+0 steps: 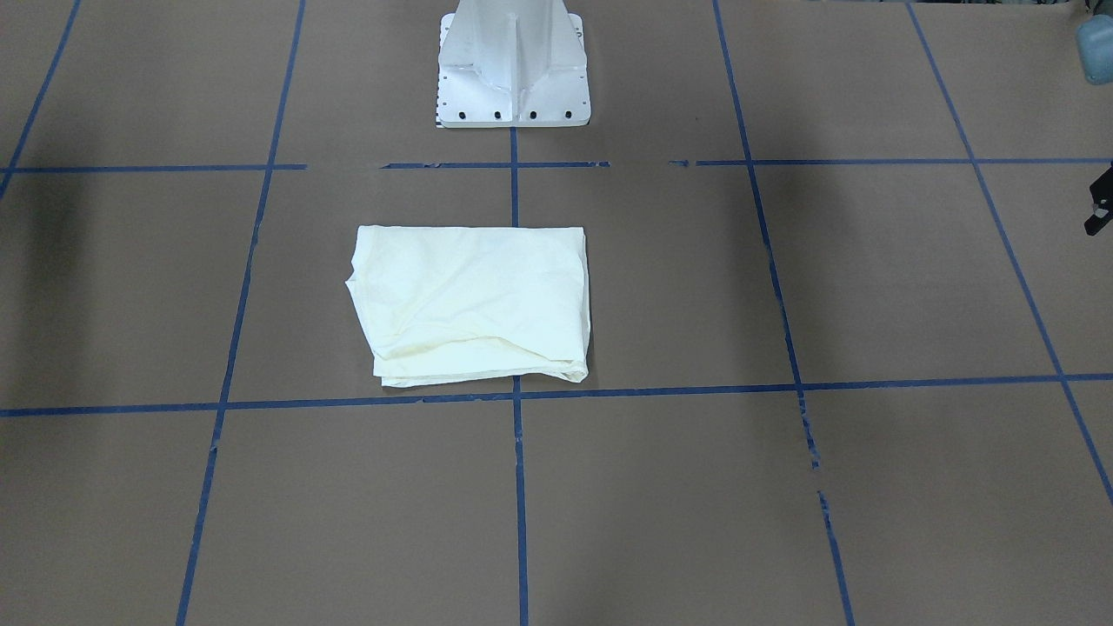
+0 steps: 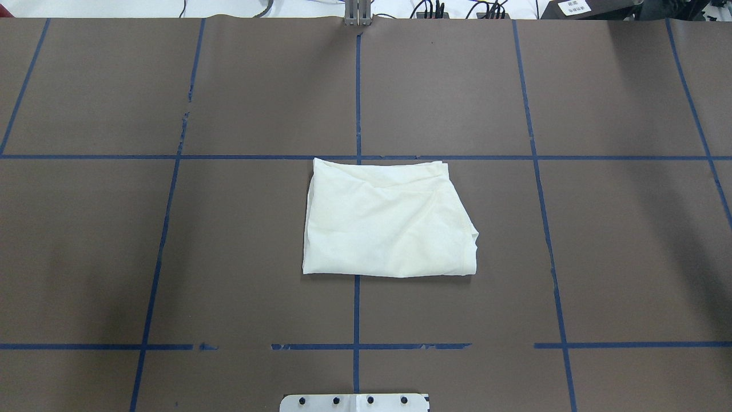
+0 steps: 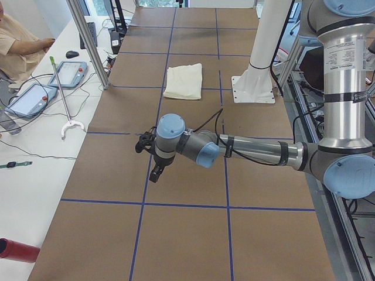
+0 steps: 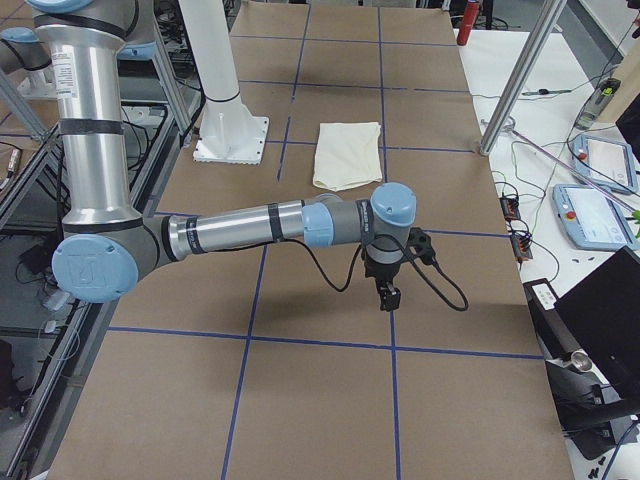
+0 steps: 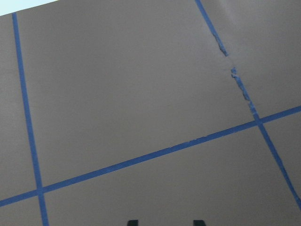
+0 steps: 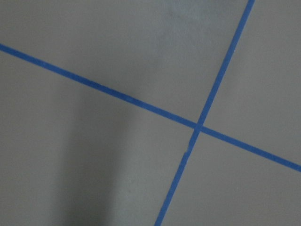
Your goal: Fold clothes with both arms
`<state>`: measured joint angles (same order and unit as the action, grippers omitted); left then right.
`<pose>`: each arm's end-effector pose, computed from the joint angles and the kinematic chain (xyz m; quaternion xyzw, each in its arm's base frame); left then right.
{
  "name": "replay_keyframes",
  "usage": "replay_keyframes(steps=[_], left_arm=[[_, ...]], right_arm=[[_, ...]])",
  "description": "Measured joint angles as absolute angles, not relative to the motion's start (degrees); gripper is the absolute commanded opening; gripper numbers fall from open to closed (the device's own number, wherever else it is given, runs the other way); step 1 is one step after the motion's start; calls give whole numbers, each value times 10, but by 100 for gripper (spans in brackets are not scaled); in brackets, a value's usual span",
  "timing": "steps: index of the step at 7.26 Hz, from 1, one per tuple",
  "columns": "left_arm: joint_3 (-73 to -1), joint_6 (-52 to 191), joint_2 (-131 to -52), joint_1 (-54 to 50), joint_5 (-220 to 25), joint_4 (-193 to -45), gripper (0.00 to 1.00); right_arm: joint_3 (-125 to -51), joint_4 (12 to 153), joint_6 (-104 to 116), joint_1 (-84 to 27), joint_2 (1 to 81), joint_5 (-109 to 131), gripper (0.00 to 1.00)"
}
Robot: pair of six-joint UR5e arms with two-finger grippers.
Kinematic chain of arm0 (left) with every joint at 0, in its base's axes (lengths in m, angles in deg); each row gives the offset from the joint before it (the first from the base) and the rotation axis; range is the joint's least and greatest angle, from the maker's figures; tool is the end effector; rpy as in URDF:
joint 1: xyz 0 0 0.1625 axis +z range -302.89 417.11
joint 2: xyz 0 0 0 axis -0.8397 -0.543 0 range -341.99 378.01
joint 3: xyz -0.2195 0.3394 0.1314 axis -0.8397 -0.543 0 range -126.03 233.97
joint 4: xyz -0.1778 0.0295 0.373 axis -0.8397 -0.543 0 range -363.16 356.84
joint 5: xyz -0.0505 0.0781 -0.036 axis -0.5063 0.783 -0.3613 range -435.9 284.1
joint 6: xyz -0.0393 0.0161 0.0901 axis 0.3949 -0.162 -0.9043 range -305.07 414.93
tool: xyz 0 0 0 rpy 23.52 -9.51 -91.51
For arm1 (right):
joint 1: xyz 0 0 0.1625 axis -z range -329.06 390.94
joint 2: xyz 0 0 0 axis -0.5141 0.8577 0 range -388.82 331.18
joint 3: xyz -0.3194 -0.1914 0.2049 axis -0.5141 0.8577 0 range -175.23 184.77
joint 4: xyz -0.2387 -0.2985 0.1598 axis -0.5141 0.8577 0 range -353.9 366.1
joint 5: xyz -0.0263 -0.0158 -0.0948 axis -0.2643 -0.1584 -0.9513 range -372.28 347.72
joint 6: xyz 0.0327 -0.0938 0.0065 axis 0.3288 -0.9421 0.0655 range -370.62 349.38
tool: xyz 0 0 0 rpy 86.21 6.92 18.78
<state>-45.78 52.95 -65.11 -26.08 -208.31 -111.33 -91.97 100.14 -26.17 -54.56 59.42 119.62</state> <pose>-0.0111 -0.4648 0.5976 0.1551 0.3625 0.1361 0.9088 0.0269 -0.5098 0.5954 0.0705 -0.3521 -0.1761 0.9165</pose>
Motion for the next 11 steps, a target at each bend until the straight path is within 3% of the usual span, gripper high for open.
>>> replay_keyframes(steps=[4,7,11], left_arm=[[-445,504,-593,-270,-2086,-1082,100],[-485,503,-652,-269,-2092,-890,100],[-493,502,-667,-269,-2100,-958,100]], right_arm=[[-909,1002,-295,-556,625,1215,100],[-932,1008,-289,-553,619,1221,100],[-956,1004,-166,-527,612,1222,100]])
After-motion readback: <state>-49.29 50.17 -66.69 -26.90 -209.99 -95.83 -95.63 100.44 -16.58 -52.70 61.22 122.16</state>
